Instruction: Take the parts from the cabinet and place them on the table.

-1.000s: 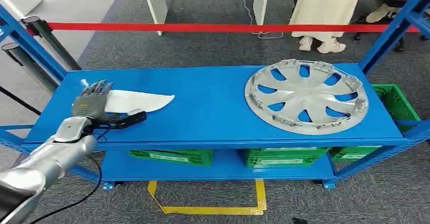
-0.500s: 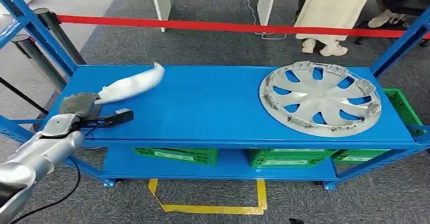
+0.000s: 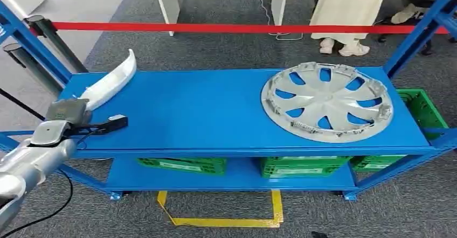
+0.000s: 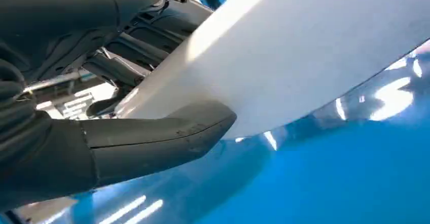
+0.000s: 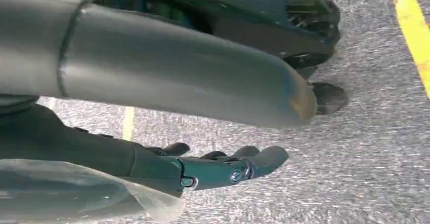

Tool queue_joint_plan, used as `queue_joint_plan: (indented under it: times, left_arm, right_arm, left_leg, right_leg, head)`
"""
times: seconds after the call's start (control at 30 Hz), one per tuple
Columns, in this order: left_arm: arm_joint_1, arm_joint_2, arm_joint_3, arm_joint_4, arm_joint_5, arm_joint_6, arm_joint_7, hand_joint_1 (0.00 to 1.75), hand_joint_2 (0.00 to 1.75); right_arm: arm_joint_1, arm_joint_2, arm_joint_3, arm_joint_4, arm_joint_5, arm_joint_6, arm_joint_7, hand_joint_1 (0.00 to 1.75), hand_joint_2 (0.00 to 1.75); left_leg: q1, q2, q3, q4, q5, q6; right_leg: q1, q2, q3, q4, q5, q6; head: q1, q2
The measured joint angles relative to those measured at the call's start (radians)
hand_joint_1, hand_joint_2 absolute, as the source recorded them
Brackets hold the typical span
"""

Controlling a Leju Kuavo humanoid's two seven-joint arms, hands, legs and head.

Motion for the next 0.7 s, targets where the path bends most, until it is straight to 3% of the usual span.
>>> queue_joint_plan:
  times: [0.03, 0.07, 0.1, 0.17, 0.23, 0.3, 0.37, 0.43, 0.47, 0.5, 0.53, 0.57, 0.6, 0.67, 0.7]
  left_arm:
    - [0.007, 0.001, 0.001, 0.001, 0.003, 0.021, -0.022, 1.75, 1.75]
    - [0.016, 0.003, 0.005, 0.001, 0.011, 0.045, -0.046, 1.75, 1.75]
    - [0.023, 0.005, 0.013, 0.001, 0.028, 0.081, -0.082, 1.75, 1.75]
    - [0.042, 0.005, 0.048, -0.008, 0.095, 0.179, -0.190, 1.75, 1.75]
    - [0.067, 0.000, 0.094, -0.036, 0.147, 0.246, -0.289, 1.75, 1.75]
    - [0.121, -0.020, 0.179, -0.116, 0.160, 0.255, -0.396, 1.75, 1.75]
    - [0.160, -0.054, 0.265, -0.189, 0.184, 0.257, -0.466, 1.75, 1.75]
    - [0.199, -0.097, 0.331, -0.276, 0.281, 0.257, -0.571, 1.75, 1.75]
    - [0.237, -0.123, 0.358, -0.345, 0.344, 0.257, -0.599, 1.75, 1.75]
    - [0.272, -0.144, 0.372, -0.438, 0.388, 0.259, -0.580, 1.75, 1.75]
    - [0.296, -0.158, 0.372, -0.500, 0.409, 0.258, -0.557, 1.75, 1.75]
    - [0.321, -0.175, 0.370, -0.558, 0.439, 0.253, -0.548, 1.75, 1.75]
    - [0.349, -0.182, 0.367, -0.617, 0.469, 0.241, -0.547, 1.75, 1.75]
    - [0.402, -0.201, 0.346, -0.744, 0.524, 0.213, -0.547, 1.75, 1.75]
    - [0.419, -0.206, 0.339, -0.793, 0.540, 0.204, -0.547, 1.75, 1.75]
  right_arm:
    - [0.001, 0.000, 0.000, 0.000, 0.000, 0.000, 0.000, 0.00, 0.00]
    - [0.001, 0.000, -0.001, 0.000, 0.000, 0.000, -0.003, 0.00, 0.00]
    - [0.001, 0.000, -0.001, 0.000, 0.000, 0.001, -0.006, 0.00, 0.00]
    - [0.000, 0.000, -0.002, 0.000, 0.001, 0.003, -0.016, 0.00, 0.00]
    - [-0.002, 0.000, -0.003, 0.000, 0.004, 0.005, -0.021, 0.00, 0.00]
    - [0.000, 0.000, -0.005, 0.000, 0.006, 0.004, -0.021, 0.00, 0.00]
    - [0.000, -0.001, -0.008, 0.000, 0.007, 0.003, -0.019, 0.00, 0.00]
    - [-0.001, -0.001, -0.008, 0.000, 0.008, -0.001, -0.019, 0.00, 0.00]
    - [-0.002, -0.002, -0.009, 0.000, 0.008, -0.002, -0.020, 0.00, 0.00]
    - [0.000, -0.005, -0.010, 0.000, 0.008, -0.002, -0.020, 0.00, 0.00]
    - [0.003, -0.006, -0.010, 0.000, 0.009, -0.002, -0.020, 0.00, 0.00]
    - [0.005, -0.009, -0.011, 0.000, 0.010, -0.006, -0.019, 0.00, 0.00]
    - [0.006, -0.011, -0.014, 0.000, 0.012, -0.008, -0.018, 0.00, 0.00]
    - [0.006, -0.016, -0.016, 0.000, 0.018, -0.009, -0.010, 0.00, 0.00]
    - [0.006, -0.019, -0.017, 0.000, 0.019, -0.008, -0.009, 0.00, 0.00]
  left_leg:
    - [0.001, 0.000, -0.016, 0.031, 0.000, -0.001]
    - [0.002, 0.000, -0.010, 0.015, 0.023, -0.001]
    - [0.003, 0.000, 0.012, -0.039, 0.064, 0.001]
    - [0.005, 0.000, 0.089, -0.220, 0.161, 0.005]
    - [-0.001, -0.002, 0.110, -0.270, 0.145, 0.010]
    - [-0.005, -0.001, 0.106, -0.265, 0.139, 0.018]
    - [0.003, 0.000, 0.108, -0.275, 0.145, 0.033]
    - [0.003, 0.000, 0.108, -0.274, 0.144, 0.045]
    - [0.001, 0.002, 0.108, -0.274, 0.143, 0.048]
    - [-0.001, 0.005, 0.109, -0.274, 0.141, 0.051]
    - [-0.002, 0.005, 0.109, -0.274, 0.141, 0.052]
    - [-0.003, 0.004, 0.111, -0.274, 0.141, 0.052]
    - [-0.004, 0.004, 0.112, -0.274, 0.140, 0.053]
    - [-0.006, 0.003, 0.119, -0.274, 0.136, 0.053]
    - [-0.006, 0.003, 0.119, -0.274, 0.135, 0.052]
  right_leg:
    - [0.000, 0.000, 0.001, 0.000, -0.001, -0.001]
    - [0.000, 0.001, 0.002, 0.000, -0.001, -0.001]
    - [0.000, 0.002, 0.003, 0.001, -0.002, 0.000]
    - [0.000, 0.004, 0.008, 0.002, -0.006, 0.005]
    - [0.006, 0.007, -0.001, 0.007, -0.008, 0.013]
    - [0.004, 0.006, -0.003, 0.001, -0.005, 0.021]
    - [0.003, 0.005, -0.011, 0.006, -0.017, 0.035]
    - [0.003, 0.003, -0.045, 0.085, -0.068, 0.043]
    - [0.003, 0.003, -0.089, 0.178, -0.112, 0.046]
    - [0.003, 0.002, -0.133, 0.268, -0.146, 0.048]
    - [0.003, 0.003, -0.155, 0.314, -0.153, 0.049]
    - [0.004, 0.003, -0.155, 0.309, -0.137, 0.047]
    - [0.005, 0.003, -0.133, 0.258, -0.099, 0.044]
    - [0.006, 0.003, -0.042, 0.075, -0.008, 0.033]
    - [0.007, 0.002, -0.015, 0.017, 0.000, 0.028]
  head:
    - [0.001, 0.000]
    - [0.000, 0.000]
    - [-0.001, 0.000]
    - [-0.001, 0.000]
    - [-0.002, 0.000]
    - [-0.001, 0.000]
    - [0.000, 0.000]
    - [0.007, 0.000]
    - [0.006, 0.000]
    - [0.006, 0.000]
    - [0.006, 0.000]
    - [0.007, 0.000]
    - [0.007, 0.000]
    - [0.006, 0.000]
    - [0.007, 0.000]
